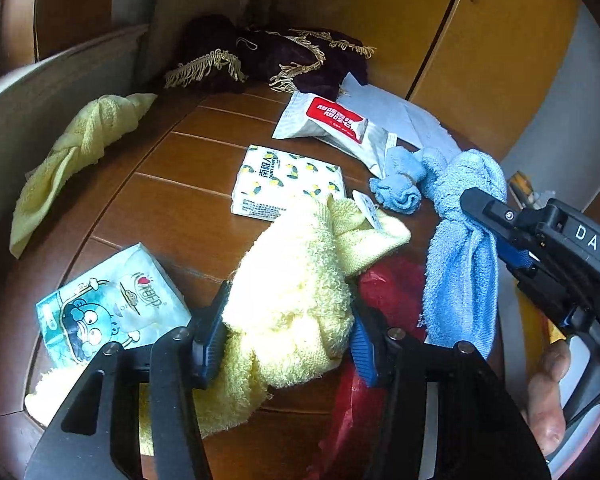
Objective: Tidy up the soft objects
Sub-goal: 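Lift the blue towel with the right gripper while the left gripper grasps the yellow towel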
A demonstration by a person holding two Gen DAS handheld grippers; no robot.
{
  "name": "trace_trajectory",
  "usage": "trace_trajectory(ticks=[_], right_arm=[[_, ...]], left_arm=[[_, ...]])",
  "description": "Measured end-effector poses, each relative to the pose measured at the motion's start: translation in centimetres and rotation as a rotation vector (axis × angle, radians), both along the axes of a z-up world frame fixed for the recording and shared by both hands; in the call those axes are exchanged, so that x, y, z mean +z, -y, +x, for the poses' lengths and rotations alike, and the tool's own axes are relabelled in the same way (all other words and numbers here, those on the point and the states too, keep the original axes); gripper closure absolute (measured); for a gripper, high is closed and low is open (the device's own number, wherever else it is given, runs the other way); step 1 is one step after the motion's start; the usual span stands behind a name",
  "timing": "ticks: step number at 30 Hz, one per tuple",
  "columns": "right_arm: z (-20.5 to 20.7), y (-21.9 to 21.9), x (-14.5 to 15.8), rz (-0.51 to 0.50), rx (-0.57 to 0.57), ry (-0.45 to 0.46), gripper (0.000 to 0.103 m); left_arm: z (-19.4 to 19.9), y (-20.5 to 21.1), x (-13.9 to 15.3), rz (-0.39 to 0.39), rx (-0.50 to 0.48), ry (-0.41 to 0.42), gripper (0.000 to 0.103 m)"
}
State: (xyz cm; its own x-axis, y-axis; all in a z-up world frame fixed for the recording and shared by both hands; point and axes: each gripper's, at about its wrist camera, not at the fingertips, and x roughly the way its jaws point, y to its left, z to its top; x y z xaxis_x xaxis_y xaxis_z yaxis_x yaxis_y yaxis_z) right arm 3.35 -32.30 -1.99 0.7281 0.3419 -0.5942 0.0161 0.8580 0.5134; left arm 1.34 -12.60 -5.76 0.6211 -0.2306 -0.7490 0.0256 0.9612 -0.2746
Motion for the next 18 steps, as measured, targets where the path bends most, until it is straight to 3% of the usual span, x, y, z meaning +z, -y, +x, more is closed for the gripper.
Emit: trace_trajectory(ticks=[12, 18], right_arm=[[-0.5, -0.5, 0.3, 0.026, 0.026, 0.034, 0.072], [-0.8, 0.1, 0.5, 0.113, 0.071, 0.062, 0.072]], left_arm=[[0.0, 0.3, 0.0, 0.004, -0.022, 0.008, 0.057], [-0.4, -1.0, 0.9, -0.092, -0.026, 0.044, 0.062]])
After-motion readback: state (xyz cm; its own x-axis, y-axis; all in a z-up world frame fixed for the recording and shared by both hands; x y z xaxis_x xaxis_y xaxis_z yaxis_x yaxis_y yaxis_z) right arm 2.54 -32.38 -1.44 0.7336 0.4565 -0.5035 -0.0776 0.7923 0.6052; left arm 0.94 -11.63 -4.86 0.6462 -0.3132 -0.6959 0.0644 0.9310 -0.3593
